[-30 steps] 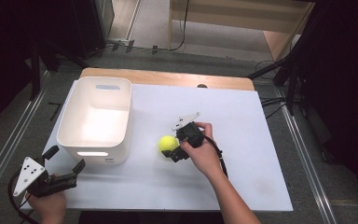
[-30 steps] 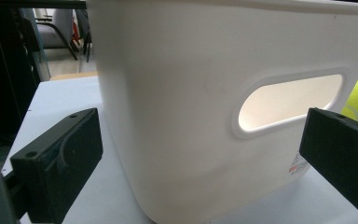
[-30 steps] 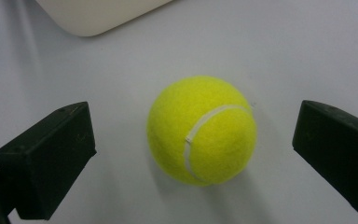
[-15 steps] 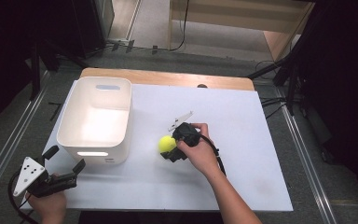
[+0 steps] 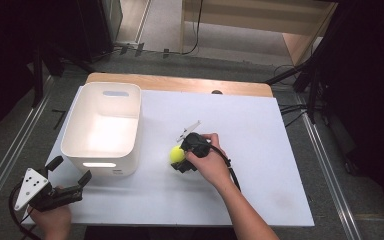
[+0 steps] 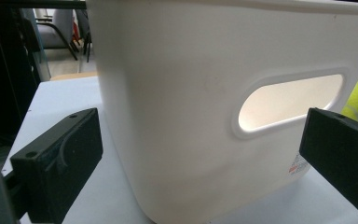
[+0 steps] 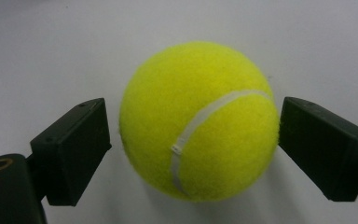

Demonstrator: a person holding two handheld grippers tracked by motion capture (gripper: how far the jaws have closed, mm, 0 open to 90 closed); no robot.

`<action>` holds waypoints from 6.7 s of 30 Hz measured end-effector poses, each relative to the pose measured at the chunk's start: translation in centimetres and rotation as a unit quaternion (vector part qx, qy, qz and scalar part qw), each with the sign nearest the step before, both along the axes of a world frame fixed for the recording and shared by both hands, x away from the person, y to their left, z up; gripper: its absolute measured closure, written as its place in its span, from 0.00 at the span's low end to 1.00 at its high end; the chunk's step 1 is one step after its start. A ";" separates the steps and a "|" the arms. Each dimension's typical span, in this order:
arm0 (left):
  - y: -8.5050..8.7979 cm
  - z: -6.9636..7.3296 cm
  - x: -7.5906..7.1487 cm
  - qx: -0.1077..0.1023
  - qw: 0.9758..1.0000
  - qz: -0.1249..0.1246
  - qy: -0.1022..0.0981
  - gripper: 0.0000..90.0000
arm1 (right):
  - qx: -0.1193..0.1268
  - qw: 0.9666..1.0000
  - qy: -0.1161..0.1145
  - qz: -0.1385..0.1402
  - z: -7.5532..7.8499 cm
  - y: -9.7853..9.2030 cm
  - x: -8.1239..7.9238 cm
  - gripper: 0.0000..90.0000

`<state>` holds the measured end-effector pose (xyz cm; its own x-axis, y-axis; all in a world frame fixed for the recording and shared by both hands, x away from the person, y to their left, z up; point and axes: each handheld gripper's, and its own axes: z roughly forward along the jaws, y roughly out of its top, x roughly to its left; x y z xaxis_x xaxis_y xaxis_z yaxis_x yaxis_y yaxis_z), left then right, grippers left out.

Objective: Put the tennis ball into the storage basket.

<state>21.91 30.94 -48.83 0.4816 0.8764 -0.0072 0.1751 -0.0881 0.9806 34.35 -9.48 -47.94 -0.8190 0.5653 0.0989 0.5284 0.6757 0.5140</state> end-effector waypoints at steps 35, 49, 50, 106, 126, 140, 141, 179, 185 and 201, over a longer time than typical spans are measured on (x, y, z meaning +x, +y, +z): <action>-0.1 0.0 0.0 0.003 1.000 -0.002 -0.001 0.00 | 0.003 1.000 0.004 -0.002 0.5 0.0 0.3 0.26; -0.1 0.0 0.0 0.003 1.000 -0.002 -0.001 0.00 | 0.017 1.000 0.007 0.021 2.2 0.2 0.1 0.27; -0.1 0.0 0.0 0.003 1.000 -0.002 -0.001 0.00 | 0.016 1.000 0.007 0.021 2.3 0.2 0.1 0.27; -0.1 0.0 0.1 -0.001 1.000 -0.001 0.002 0.00 | 0.046 0.995 -0.006 0.088 9.0 2.9 1.2 0.27; -0.2 0.0 0.2 0.004 1.000 -0.003 0.005 0.00 | 0.051 0.994 -0.018 0.099 11.0 4.7 1.4 0.27; -0.2 0.0 0.2 0.007 1.000 -0.005 0.004 0.00 | 0.057 0.992 -0.027 0.111 12.1 5.9 1.5 0.27; -0.2 0.0 0.2 0.008 1.000 -0.005 0.004 0.00 | 0.059 0.991 -0.030 0.114 12.1 6.0 1.6 0.27; -0.4 0.0 0.2 0.008 1.000 -0.005 0.006 0.00 | 0.067 0.986 -0.039 0.148 14.4 10.5 1.8 0.27; -0.4 0.0 0.2 0.009 1.000 -0.005 0.005 0.00 | 0.063 0.986 -0.035 0.151 14.2 11.2 1.9 0.27; -0.4 0.0 0.2 0.008 1.000 -0.005 0.005 0.00 | 0.045 0.985 -0.025 0.163 12.9 13.1 2.0 0.27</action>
<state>22.11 30.55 -48.87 0.4902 0.8716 0.0025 0.1841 -0.1063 0.9771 36.39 3.61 -35.08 -0.9609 0.2612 0.0919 0.2629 0.7559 0.5996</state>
